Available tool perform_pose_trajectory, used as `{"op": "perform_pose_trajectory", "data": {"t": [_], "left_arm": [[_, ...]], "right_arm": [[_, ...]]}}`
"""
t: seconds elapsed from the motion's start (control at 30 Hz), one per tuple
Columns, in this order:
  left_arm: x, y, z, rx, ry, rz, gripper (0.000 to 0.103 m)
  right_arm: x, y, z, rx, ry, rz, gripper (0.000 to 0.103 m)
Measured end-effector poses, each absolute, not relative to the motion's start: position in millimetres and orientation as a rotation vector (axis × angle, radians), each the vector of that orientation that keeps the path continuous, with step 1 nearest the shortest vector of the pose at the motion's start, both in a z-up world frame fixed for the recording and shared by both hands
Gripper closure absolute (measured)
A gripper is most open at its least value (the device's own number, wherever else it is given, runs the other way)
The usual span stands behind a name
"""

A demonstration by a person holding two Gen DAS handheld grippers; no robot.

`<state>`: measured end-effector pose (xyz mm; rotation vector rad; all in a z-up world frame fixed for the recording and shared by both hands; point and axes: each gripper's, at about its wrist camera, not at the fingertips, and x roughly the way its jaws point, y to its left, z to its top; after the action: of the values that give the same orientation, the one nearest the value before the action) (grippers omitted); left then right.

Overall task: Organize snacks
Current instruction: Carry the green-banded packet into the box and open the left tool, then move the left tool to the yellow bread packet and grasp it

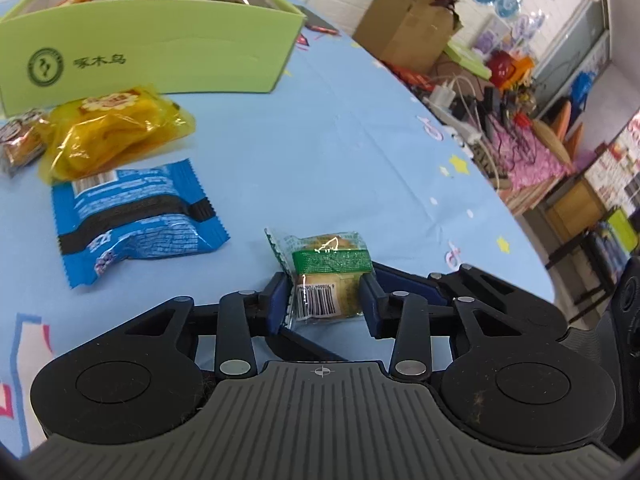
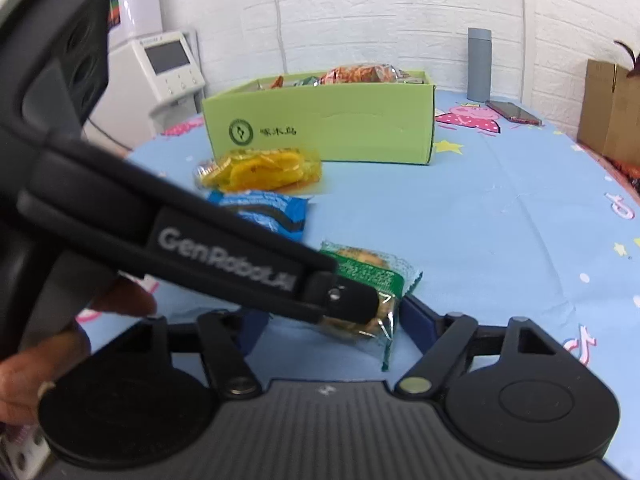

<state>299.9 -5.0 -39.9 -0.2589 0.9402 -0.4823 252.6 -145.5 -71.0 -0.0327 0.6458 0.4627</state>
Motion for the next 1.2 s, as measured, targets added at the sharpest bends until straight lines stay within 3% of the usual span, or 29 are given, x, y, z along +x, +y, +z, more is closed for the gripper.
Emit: {"op": "perform_pose_trajectory", "data": {"t": [0.27, 0.6, 0.87, 0.97, 1.03, 1.1, 1.2], "left_arm": [[318, 32, -3, -0.35, 0.876, -0.444, 0.083], [422, 89, 81, -0.3, 0.686, -0.327, 0.083], [526, 131, 51, -0.32, 0.762, -0.242, 0.082], [541, 140, 25, -0.329, 0.79, -0.237, 0.069], [545, 144, 15, -0.346, 0.797, -0.238, 0.045], [542, 146, 12, -0.358, 0.792, -0.236, 0.04], [520, 149, 28, -0.378, 0.726, -0.238, 0.043]], "right_arm": [[266, -126, -35, -0.057, 0.574, 0.518, 0.022], [383, -54, 40, -0.197, 0.421, 0.6, 0.02], [492, 2, 28, -0.265, 0.491, 0.646, 0.021], [519, 12, 4, -0.28, 0.56, 0.656, 0.017], [527, 16, -10, -0.278, 0.589, 0.665, 0.011], [526, 17, -15, -0.288, 0.602, 0.677, 0.009], [506, 10, -2, -0.293, 0.538, 0.655, 0.009]]}}
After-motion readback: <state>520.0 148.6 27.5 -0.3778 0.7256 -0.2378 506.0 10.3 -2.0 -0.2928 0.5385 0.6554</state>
